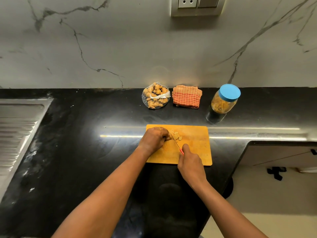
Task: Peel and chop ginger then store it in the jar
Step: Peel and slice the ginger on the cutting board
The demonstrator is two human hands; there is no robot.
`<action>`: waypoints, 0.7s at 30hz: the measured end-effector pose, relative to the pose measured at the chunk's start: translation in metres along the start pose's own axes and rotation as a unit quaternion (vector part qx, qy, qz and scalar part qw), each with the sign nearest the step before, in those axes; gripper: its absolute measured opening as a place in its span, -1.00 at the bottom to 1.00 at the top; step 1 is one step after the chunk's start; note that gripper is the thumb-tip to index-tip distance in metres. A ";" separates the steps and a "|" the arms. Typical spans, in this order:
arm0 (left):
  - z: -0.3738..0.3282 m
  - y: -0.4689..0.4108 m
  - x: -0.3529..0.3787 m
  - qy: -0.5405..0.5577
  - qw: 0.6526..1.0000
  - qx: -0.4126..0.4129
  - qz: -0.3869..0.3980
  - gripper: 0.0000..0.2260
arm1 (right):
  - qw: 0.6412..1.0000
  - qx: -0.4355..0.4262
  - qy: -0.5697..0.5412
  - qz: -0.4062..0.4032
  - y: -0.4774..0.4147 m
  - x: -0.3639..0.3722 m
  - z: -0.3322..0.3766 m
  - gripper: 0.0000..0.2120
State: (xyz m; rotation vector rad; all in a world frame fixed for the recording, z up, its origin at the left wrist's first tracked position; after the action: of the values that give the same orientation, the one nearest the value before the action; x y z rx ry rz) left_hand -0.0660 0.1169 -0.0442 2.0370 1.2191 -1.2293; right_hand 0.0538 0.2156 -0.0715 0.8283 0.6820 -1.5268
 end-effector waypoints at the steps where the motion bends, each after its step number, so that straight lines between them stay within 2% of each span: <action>1: 0.000 0.000 0.000 -0.001 1.000 -0.002 0.002 -0.93 | 1.000 0.009 -0.011 -0.003 0.002 0.000 -0.003 -0.93; 9: 0.004 0.000 -0.001 0.003 1.000 -0.015 -0.003 -0.91 | 0.995 0.025 -0.076 -0.053 -0.011 -0.014 0.000 -0.92; 14: 0.005 0.002 -0.002 0.000 1.000 -0.021 -0.008 -0.90 | 0.965 0.158 -0.203 -0.042 -0.007 0.007 -0.021 -0.86; 21: 0.005 0.002 0.000 -0.003 0.999 -0.035 0.002 -0.90 | 0.962 0.151 -0.223 -0.039 -0.004 0.012 -0.017 -0.88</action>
State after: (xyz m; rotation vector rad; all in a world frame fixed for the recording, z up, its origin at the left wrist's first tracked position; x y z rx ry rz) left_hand -0.0666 0.1118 -0.0467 1.9823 1.2373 -1.1737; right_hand 0.0513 0.2230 -0.0910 0.6483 0.1507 -1.8385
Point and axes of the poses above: each hand's wrist, its own y-axis away from the middle knuckle, its own x-axis out of the palm, z = x × y, the point moved 10 cm from there along -y, towards the middle knuckle, and after that the axes turned 14 degrees about -x, right-handed, at the moved point
